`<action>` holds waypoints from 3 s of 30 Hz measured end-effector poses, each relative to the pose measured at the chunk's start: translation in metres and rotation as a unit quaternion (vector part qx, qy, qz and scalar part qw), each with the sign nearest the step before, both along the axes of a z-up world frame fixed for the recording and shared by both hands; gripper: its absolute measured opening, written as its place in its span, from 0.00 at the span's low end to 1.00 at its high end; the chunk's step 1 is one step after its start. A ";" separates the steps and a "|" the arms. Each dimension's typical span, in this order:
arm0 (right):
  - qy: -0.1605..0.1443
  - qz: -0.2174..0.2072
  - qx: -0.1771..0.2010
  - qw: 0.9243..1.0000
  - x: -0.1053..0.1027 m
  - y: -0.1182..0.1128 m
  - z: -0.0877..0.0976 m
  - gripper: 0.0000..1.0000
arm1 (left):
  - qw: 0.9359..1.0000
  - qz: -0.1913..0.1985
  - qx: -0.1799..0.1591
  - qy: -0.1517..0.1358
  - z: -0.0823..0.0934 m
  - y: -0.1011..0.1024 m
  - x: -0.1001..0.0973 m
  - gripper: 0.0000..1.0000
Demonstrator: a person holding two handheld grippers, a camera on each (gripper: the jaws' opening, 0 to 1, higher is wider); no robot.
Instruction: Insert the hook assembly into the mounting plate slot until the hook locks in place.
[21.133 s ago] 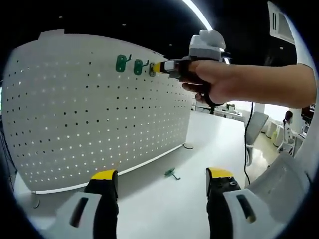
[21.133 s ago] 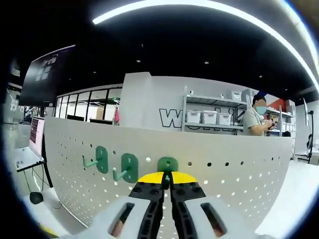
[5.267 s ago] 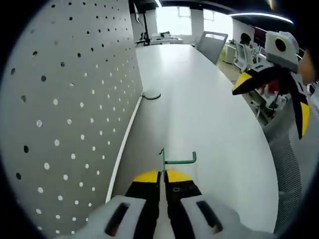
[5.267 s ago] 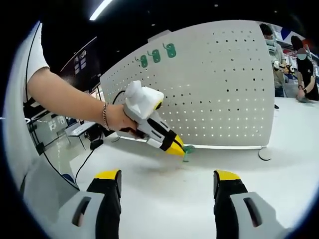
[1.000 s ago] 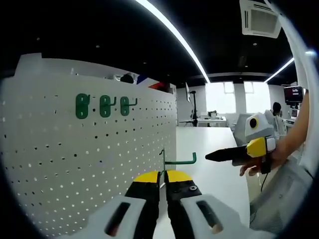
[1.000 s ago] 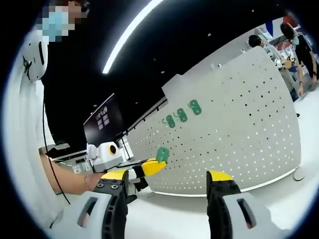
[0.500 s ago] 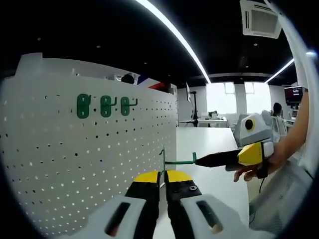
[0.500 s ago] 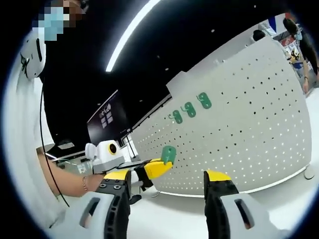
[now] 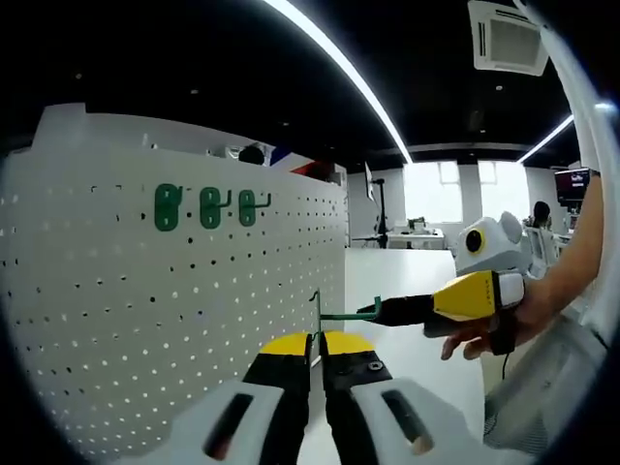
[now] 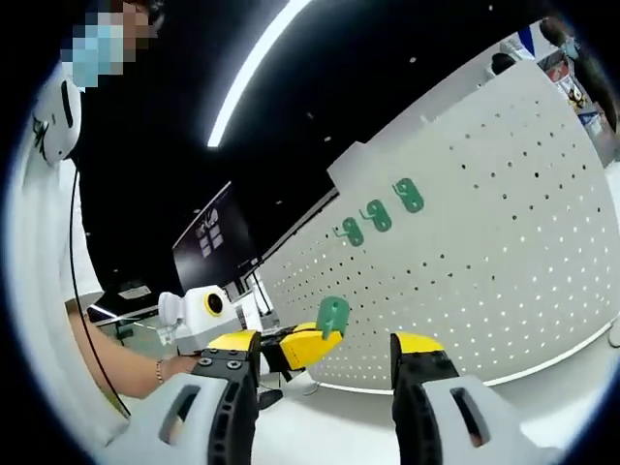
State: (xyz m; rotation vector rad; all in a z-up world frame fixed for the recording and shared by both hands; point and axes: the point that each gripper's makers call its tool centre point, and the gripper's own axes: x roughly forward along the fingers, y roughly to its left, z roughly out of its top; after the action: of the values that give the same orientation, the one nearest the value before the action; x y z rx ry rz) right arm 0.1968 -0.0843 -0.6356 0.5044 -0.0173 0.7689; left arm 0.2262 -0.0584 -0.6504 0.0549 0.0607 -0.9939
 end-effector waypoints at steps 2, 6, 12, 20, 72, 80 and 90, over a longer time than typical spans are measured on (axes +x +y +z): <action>0.000 0.002 0.002 1.000 0.001 0.003 0.001 0.50 | 1.000 0.001 0.000 -0.001 -0.001 0.000 0.001 0.04; -0.003 0.014 -0.002 1.000 0.001 0.012 0.002 0.46 | 1.000 0.001 -0.001 -0.002 0.001 0.000 0.000 0.04; -0.001 0.023 0.005 1.000 0.006 0.018 0.005 0.40 | 1.000 0.004 -0.001 -0.003 0.001 0.002 -0.001 0.04; 0.001 0.031 0.008 0.999 0.008 0.024 0.007 0.33 | 1.000 0.002 -0.006 -0.001 0.002 0.000 -0.004 0.04; 0.034 0.005 -0.004 0.999 0.019 0.027 0.003 0.02 | 1.000 0.020 -0.010 -0.003 0.003 0.002 -0.010 0.04; 0.038 -0.002 -0.009 0.999 0.019 0.026 0.001 0.01 | 1.000 0.023 -0.009 -0.002 0.001 0.003 -0.011 0.04; 0.048 0.001 -0.005 0.999 0.019 0.028 -0.002 0.01 | 1.000 0.025 -0.009 0.001 0.000 0.005 -0.011 0.04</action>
State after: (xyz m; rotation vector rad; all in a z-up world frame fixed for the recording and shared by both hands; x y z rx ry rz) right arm 0.2155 -0.0565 -0.6372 0.5308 0.0762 0.7462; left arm 0.2148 -0.0537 -0.6507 0.0369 0.0547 -0.9436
